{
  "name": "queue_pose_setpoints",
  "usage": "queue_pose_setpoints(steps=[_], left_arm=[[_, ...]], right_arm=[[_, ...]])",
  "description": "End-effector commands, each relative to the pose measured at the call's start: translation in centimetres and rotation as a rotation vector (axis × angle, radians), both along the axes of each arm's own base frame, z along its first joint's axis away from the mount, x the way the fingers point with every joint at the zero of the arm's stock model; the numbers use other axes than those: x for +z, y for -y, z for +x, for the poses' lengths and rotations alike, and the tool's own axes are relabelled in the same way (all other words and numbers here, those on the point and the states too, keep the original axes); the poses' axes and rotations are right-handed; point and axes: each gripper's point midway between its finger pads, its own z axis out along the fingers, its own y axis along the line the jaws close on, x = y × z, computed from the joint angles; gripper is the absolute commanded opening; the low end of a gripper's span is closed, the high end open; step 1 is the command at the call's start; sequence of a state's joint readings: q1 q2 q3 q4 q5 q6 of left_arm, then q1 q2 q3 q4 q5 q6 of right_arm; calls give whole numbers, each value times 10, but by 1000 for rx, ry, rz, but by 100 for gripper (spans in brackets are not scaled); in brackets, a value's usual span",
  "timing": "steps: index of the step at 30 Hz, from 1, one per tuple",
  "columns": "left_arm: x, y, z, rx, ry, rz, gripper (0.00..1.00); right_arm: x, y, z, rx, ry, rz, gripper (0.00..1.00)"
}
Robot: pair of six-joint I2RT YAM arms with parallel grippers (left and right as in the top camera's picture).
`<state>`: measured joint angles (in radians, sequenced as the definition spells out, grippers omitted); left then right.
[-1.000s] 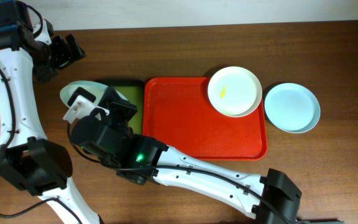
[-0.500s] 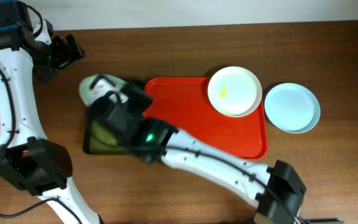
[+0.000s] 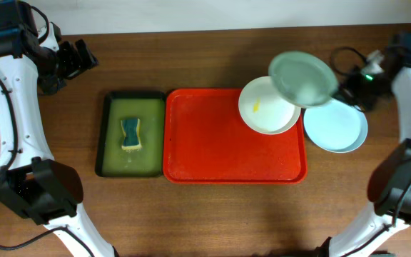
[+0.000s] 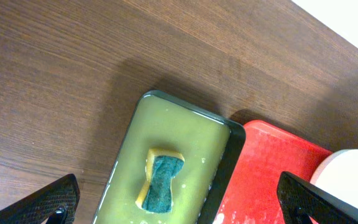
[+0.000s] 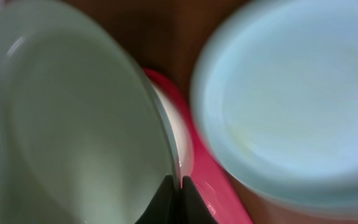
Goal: Clean dirty plates on tray and stack at the side
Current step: 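Lower the pale green plate onto the light blue plate and release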
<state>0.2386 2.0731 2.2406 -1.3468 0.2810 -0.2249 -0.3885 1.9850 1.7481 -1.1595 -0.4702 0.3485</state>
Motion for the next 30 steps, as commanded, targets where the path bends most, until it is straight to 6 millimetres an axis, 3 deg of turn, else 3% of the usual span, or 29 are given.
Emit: queue_pose_setpoints(steps=[1, 2, 4, 8, 9, 11, 12, 14, 15, 18, 19, 22, 24, 27, 30], left_arm=[[13, 1, -1, -10, 33, 1, 99], [13, 1, -1, -11, 33, 1, 99], [13, 1, -1, -11, 33, 1, 99], [13, 1, -1, -11, 33, 1, 99], [13, 1, -1, -10, 33, 1, 99], [13, 1, -1, -11, 33, 1, 99], [13, 1, -1, -11, 33, 1, 99], [13, 1, -1, -10, 33, 1, 99], [13, 1, -1, -11, 33, 1, 100], [13, 1, -1, -11, 33, 1, 100], [13, 1, -1, -10, 33, 1, 100], [13, 1, -1, -11, 33, 1, 99], [13, 1, -1, -10, 33, 1, 100], [13, 1, -1, -10, 33, 1, 99], [13, 1, -1, -11, 33, 1, 99]], right_arm=[[-8, 70, -52, -182, -154, -59, 4], [-17, 93, -75, -224, -238, -141, 4], [-33, 108, -103, -247, -350, -212, 4], [-61, 99, -95, -221, -327, -220, 4], [-64, 95, -93, -209, -324, -223, 9], [-67, 85, -85, -178, -310, -234, 40], [-67, 81, -82, -166, -303, -238, 64], [-67, 75, -77, -146, -295, -243, 83], [-67, 66, -73, -115, -290, -248, 85], [-67, 32, -46, 45, -212, -296, 68], [-66, 3, -30, 148, -163, -322, 57], [-63, -58, 8, 428, 3, -428, 54], [-61, -65, 31, 462, 51, -616, 54], [-66, -77, 49, 472, 108, -637, 54], [-89, -76, 54, 477, 90, -636, 52]])
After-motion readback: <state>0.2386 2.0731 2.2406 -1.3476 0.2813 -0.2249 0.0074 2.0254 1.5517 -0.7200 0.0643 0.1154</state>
